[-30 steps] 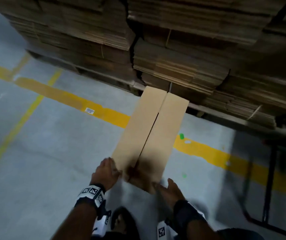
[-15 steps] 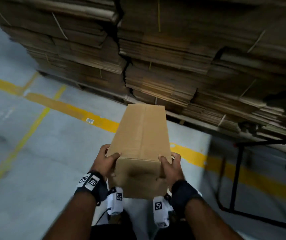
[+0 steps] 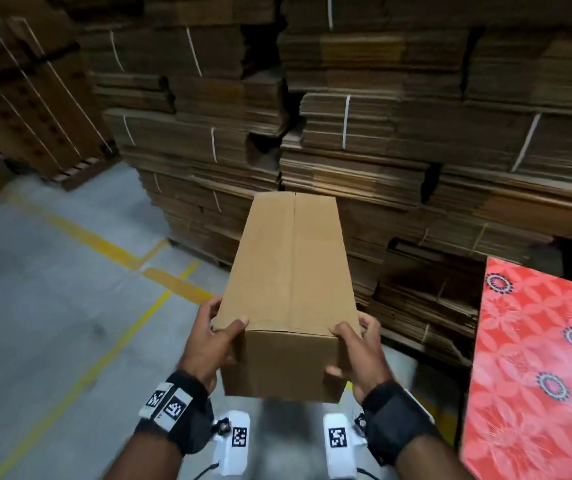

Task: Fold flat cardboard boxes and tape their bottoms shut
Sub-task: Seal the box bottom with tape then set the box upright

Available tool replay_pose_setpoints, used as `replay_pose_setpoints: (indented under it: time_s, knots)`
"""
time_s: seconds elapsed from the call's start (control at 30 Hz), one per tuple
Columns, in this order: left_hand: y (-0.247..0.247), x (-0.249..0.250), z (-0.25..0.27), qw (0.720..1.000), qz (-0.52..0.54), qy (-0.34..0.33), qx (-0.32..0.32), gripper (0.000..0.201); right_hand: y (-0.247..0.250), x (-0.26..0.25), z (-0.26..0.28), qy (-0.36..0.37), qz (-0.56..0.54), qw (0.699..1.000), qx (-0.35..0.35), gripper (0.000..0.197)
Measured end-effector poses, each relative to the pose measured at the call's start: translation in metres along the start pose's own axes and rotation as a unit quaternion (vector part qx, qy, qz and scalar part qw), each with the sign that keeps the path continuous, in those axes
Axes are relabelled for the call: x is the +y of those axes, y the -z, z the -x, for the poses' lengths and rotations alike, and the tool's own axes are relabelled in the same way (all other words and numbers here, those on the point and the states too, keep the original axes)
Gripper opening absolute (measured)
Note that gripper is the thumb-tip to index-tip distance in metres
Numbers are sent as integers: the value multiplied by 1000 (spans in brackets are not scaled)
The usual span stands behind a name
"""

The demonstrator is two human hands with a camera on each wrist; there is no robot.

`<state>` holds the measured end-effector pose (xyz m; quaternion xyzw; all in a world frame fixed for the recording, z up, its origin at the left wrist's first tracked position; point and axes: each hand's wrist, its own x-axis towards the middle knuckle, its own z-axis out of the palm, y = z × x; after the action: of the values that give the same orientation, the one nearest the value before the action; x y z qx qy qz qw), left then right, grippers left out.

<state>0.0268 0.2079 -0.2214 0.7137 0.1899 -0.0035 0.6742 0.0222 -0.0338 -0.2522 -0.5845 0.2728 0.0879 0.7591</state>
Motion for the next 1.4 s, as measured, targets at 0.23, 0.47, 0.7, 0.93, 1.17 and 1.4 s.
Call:
replay_pose_setpoints:
  time_s: [0.23,0.47,0.7,0.93,1.17,1.4]
  knots:
    - [-50,34,93,991,45,-97,-79,48,84,-35,98,144,-54,986,59,50]
    - [-153,1,199,968,99,-121,-197,53,232,-31,197,200,-42,970,133,57]
    - [-241,-26,272,950,57,-102,-290,52,348,1,257,173,-45,959,220,69]
    - [-355,-65,345,932,2,-117,-343,52,492,20,279,154,-70,949,267,52]
    - [-485,-90,412,918,-40,-130,-372,50,649,25,272,134,-71,958,243,52]
    - [-562,-92,430,927,-66,-92,-358,62,729,-2,254,117,-1,970,212,74]
